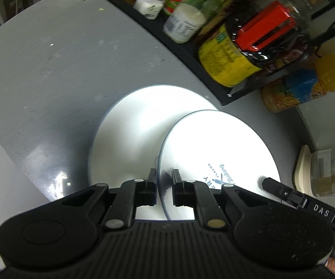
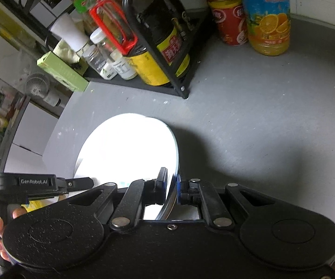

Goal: Organize plates and bowls
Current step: 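Carry the 'BAKERY' plate with both grippers onto the plate stack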

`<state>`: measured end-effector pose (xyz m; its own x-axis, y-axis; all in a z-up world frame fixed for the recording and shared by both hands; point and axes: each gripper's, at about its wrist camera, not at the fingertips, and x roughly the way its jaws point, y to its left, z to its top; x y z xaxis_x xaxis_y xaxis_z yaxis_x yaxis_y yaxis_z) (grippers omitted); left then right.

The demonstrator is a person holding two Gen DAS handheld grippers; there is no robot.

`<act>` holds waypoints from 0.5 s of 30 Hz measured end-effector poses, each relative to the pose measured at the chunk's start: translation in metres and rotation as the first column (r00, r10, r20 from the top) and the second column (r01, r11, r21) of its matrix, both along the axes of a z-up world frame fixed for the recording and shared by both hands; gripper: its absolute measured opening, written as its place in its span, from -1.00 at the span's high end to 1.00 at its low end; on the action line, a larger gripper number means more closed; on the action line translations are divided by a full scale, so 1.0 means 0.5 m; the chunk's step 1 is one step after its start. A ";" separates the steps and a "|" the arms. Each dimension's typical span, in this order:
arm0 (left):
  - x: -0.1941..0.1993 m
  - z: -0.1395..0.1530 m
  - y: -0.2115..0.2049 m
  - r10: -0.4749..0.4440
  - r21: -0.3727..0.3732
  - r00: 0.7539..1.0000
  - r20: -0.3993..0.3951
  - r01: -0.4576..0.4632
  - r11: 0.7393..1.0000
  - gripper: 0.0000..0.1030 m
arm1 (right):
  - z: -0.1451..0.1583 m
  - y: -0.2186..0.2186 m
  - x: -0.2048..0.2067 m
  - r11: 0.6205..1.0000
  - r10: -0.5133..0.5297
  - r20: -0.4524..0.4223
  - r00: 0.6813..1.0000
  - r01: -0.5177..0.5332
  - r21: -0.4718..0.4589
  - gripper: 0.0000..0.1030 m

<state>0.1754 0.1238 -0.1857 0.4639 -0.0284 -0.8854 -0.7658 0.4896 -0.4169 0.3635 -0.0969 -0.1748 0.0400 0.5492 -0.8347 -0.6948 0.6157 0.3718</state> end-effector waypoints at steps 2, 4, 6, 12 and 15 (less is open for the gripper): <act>-0.005 -0.006 0.005 0.003 -0.004 1.000 -0.004 -0.003 1.000 0.81 | -0.005 0.004 -0.005 1.000 0.003 0.002 1.000 -0.003 -0.006 0.84; -0.008 -0.012 0.009 0.003 -0.003 1.000 -0.009 -0.003 1.000 0.80 | -0.010 0.008 -0.011 1.000 0.011 0.010 1.000 -0.011 -0.015 0.84; -0.010 -0.019 0.012 0.004 -0.006 1.000 -0.017 -0.004 1.000 0.80 | -0.016 0.012 -0.014 1.000 0.013 0.015 1.000 -0.012 -0.025 0.84; -0.010 -0.043 0.017 -0.005 -0.023 0.999 -0.036 0.004 1.000 0.77 | -0.025 0.014 -0.021 0.999 0.021 0.032 0.999 -0.019 -0.049 0.84; -0.009 -0.054 0.019 -0.010 -0.031 0.999 -0.041 0.009 0.999 0.76 | -0.026 0.014 -0.024 0.999 0.016 0.031 0.999 -0.014 -0.049 0.85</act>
